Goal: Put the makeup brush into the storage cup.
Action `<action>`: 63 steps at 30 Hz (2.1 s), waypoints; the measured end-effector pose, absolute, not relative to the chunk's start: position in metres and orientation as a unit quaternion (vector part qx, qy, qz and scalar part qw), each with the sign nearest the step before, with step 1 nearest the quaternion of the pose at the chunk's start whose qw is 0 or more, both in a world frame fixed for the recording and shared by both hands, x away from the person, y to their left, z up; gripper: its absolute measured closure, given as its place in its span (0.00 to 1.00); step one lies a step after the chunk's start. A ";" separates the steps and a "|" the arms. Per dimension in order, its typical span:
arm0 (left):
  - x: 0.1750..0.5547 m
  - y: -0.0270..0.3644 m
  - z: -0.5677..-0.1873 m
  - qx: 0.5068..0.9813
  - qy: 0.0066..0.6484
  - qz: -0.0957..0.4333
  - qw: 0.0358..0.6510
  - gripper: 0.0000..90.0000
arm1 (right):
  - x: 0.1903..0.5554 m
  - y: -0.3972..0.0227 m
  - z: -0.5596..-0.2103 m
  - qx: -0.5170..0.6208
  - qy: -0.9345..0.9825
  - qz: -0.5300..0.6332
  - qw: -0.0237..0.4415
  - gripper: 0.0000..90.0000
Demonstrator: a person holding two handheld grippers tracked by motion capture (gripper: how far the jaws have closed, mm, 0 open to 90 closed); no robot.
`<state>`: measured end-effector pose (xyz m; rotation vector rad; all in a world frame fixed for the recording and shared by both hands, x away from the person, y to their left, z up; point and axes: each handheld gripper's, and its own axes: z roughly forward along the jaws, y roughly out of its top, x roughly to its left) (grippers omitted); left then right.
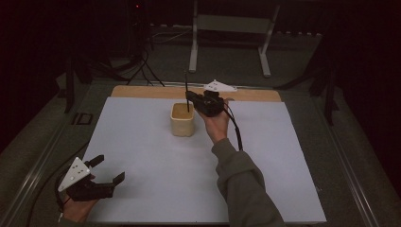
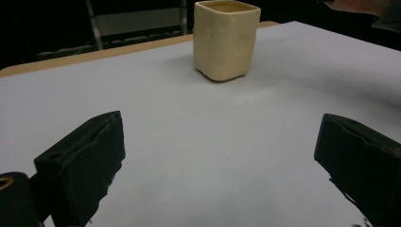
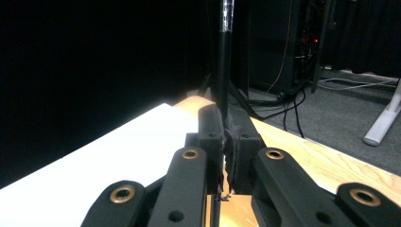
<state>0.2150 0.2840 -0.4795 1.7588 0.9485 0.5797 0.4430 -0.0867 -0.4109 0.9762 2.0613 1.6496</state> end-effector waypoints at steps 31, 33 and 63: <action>0.214 0.284 -0.479 0.729 0.394 0.242 0.506 0.04 | 0.440 -0.083 -0.432 0.345 0.738 0.557 0.160 0.96; 0.214 0.284 -0.479 0.728 0.394 0.242 0.506 0.04 | 0.440 -0.084 -0.434 0.345 0.739 0.556 0.160 0.96; 0.214 0.285 -0.479 0.728 0.396 0.243 0.504 0.04 | 0.441 -0.083 -0.440 0.342 0.756 0.540 0.141 0.12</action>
